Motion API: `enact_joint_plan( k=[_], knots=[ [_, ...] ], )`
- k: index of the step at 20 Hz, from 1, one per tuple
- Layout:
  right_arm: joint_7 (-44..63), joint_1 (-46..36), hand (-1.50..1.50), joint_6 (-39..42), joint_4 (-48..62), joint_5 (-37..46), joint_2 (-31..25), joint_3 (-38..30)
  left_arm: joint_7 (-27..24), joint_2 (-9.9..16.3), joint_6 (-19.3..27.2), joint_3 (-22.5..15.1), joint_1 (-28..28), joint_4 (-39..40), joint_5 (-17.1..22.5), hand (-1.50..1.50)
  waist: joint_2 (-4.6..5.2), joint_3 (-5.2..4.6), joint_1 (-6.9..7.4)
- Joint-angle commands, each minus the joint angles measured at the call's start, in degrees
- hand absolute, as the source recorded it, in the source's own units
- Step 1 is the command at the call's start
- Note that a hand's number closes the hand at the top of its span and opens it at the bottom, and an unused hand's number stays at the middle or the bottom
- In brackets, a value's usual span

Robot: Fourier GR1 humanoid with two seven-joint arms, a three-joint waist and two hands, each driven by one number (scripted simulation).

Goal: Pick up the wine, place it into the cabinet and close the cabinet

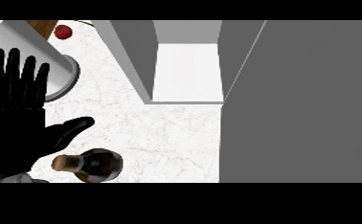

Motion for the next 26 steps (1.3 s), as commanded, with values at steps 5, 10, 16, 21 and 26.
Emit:
enact_joint_plan(
  k=[5, 10, 16, 21, 26],
  knots=[
    [2.6, 2.7, -1.5, 1.3, -4.1, 1.7, 2.2, 1.3, 5.9, 0.3, 4.6, -3.7, -1.0, -4.1, -5.4, -1.5, -0.04, 0.01, -0.08],
    [5.9, -6.0, -1.5, -1.3, 0.5, 1.8, 2.5, 0.7, 1.3, -1.0, 4.9, -8.3, 6.4, -5.8, -6.6, -1.5, -0.01, -0.01, 0.27],
    [6.2, -1.2, -1.5, 2.4, -4.0, -2.8, 1.3, -4.8, 4.4, 0.2, 3.3, -3.3, 4.4, -2.8, -5.3, -1.5, 0.0, 0.0, -0.08],
    [8.2, -6.3, -1.5, 0.0, -1.0, -1.9, 1.9, -3.9, 1.3, 2.7, -1.0, 2.9, 11.3, -4.9, 0.1, -1.5, 0.02, -0.03, 0.26],
    [9.3, -7.0, -1.5, -1.1, -2.3, 1.5, 3.5, -1.5, -1.3, 1.1, -1.2, 1.8, 13.1, -3.5, -1.7, -1.5, 0.02, -0.02, 0.19]
  ],
)
